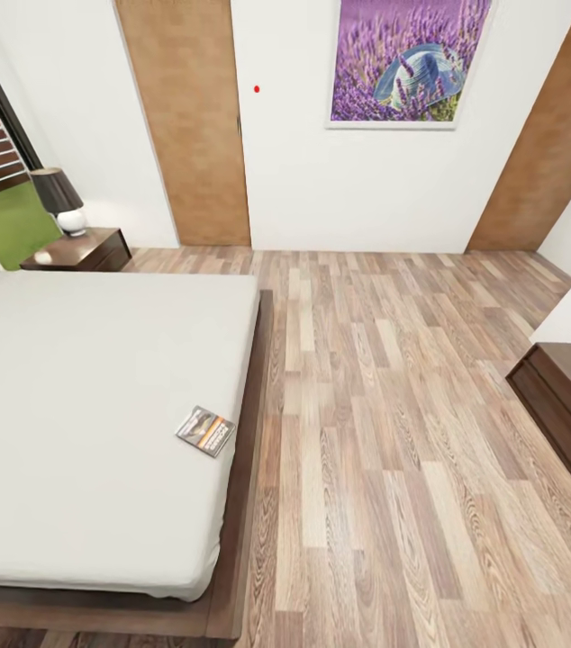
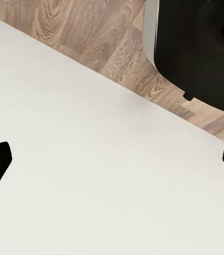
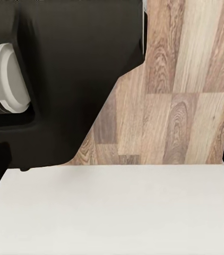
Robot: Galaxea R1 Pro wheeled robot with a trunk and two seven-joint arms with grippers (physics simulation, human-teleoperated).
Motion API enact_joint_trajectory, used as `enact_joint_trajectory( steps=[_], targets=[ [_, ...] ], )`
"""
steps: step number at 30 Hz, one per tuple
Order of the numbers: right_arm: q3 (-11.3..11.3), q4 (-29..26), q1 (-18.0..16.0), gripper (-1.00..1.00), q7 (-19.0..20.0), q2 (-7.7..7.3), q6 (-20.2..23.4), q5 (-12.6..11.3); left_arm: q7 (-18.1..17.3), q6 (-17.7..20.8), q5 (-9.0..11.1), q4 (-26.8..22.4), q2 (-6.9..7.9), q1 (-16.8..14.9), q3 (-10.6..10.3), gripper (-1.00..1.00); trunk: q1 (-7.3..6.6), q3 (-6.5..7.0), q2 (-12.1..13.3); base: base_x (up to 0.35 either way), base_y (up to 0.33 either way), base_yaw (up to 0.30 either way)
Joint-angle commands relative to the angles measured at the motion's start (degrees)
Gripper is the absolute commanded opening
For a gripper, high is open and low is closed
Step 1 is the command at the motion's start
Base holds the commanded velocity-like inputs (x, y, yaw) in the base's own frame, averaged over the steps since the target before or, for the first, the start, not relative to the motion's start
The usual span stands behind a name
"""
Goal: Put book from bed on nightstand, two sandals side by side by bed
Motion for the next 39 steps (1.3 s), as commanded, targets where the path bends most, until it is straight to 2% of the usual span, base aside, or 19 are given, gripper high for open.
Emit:
enact_joint_trajectory(
  steps=[1,39],
  targets=[
    [0.4,-0.1,0.0,1.0,0.0,-0.06,-0.2,-0.6,0.0,0.4,0.5,-0.2,0.03,0.1,-0.1,1.0,0.04,0.02,-0.1,0.0,0.0,0.0],
    [0.3,-0.2,0.0,1.0,0.0,-0.06,-0.2,-0.6,0.0,0.4,0.5,-0.2,0.03,0.1,-0.1,1.0,0.04,3.57,-0.1,0.0,0.0,0.0]
  ],
)
